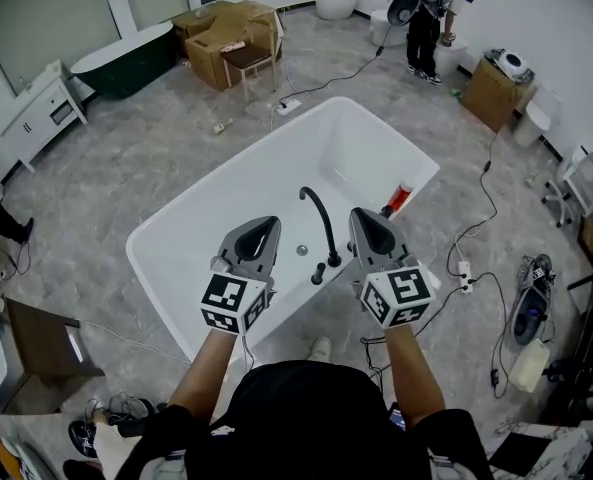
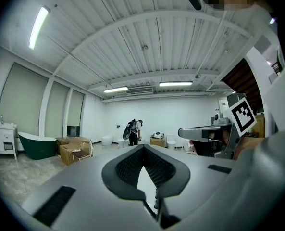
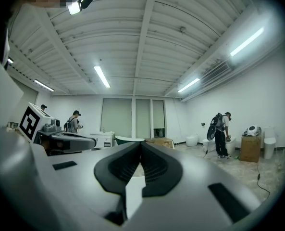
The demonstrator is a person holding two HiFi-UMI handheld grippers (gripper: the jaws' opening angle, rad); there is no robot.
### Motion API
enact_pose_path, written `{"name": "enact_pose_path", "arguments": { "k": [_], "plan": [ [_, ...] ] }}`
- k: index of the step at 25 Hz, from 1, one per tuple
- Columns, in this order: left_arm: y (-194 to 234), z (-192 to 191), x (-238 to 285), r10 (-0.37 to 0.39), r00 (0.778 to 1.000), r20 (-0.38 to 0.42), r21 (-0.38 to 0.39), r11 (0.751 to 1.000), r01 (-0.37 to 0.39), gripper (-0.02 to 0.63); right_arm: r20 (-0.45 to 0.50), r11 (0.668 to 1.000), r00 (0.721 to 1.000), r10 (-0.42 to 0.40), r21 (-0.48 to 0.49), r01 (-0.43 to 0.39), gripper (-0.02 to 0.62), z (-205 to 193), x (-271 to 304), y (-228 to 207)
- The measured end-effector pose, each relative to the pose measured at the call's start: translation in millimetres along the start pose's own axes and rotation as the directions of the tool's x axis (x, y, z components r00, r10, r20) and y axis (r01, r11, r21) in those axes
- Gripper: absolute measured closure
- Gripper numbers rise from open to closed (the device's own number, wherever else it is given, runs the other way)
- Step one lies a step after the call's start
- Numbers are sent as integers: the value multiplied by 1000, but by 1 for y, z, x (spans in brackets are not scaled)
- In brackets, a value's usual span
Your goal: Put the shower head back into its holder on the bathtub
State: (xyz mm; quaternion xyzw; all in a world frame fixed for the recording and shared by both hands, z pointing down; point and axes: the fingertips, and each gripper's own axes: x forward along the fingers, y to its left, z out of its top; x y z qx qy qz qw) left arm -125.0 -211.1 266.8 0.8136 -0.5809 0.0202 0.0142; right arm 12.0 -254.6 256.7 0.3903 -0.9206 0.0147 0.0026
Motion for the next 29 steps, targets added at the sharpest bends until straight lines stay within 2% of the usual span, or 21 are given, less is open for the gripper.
{"name": "enact_pose_path", "arguments": {
  "k": [3,7,17,29],
  "plan": [
    [-1,5,-3,-2,1000,7,-5,1000,2,592,3,1000,1000,-8,-5,8,572,4,-2,0],
    [-5,17,-6,-2,999,40,-64,998,5,592,-1,1000,1000,-6,-8,6,572,6,-2,-1],
    [-5,14,-8,12,999,40,-49,999,-10,592,-5,1000,1000,4,-8,-4,572,-3,-1,1],
    [-3,15,-3,24,999,37,-73,997,-22,592,-13,1000,1000,14,4,-14,572,-4,5,-4]
  ]
}}
